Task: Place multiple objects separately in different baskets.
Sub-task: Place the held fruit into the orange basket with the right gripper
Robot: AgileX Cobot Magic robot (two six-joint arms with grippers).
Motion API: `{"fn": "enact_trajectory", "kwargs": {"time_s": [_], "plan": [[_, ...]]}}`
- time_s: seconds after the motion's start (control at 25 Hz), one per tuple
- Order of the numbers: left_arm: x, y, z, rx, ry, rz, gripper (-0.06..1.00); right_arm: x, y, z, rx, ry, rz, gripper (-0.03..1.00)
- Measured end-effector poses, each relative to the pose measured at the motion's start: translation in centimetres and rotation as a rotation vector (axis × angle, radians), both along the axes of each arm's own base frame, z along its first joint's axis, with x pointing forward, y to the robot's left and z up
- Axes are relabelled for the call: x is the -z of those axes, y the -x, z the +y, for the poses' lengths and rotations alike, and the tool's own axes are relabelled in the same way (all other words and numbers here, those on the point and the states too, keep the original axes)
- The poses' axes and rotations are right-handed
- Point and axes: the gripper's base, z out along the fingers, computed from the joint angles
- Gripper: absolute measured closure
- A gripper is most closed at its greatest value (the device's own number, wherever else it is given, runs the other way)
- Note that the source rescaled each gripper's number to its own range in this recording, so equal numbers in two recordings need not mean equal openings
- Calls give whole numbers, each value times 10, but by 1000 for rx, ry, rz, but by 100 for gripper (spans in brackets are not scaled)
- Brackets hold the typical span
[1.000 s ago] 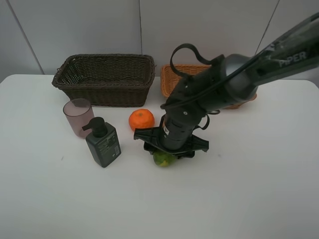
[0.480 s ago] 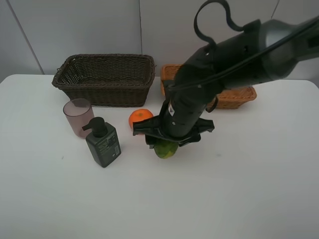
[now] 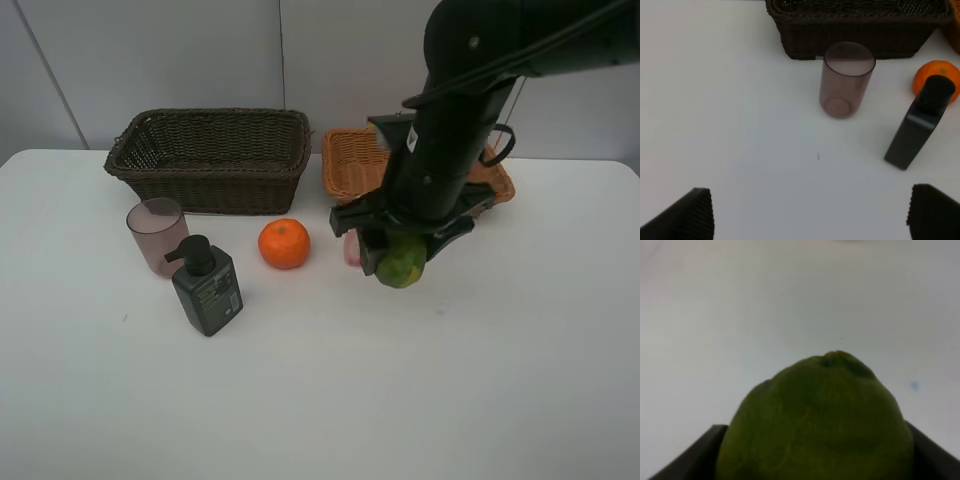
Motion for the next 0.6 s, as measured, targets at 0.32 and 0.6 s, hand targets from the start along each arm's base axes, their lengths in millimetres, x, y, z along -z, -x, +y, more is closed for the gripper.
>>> {"fn": "enact_trajectory", "kwargs": {"time_s": [0.32,0.6], "plan": [[0,0,0,0,0,0,-6,-33,-58,-23,-11,-3,-116,43],[0,0,0,0,0,0,-6,-31,-126,-21,-8,26,-237,43]]}}
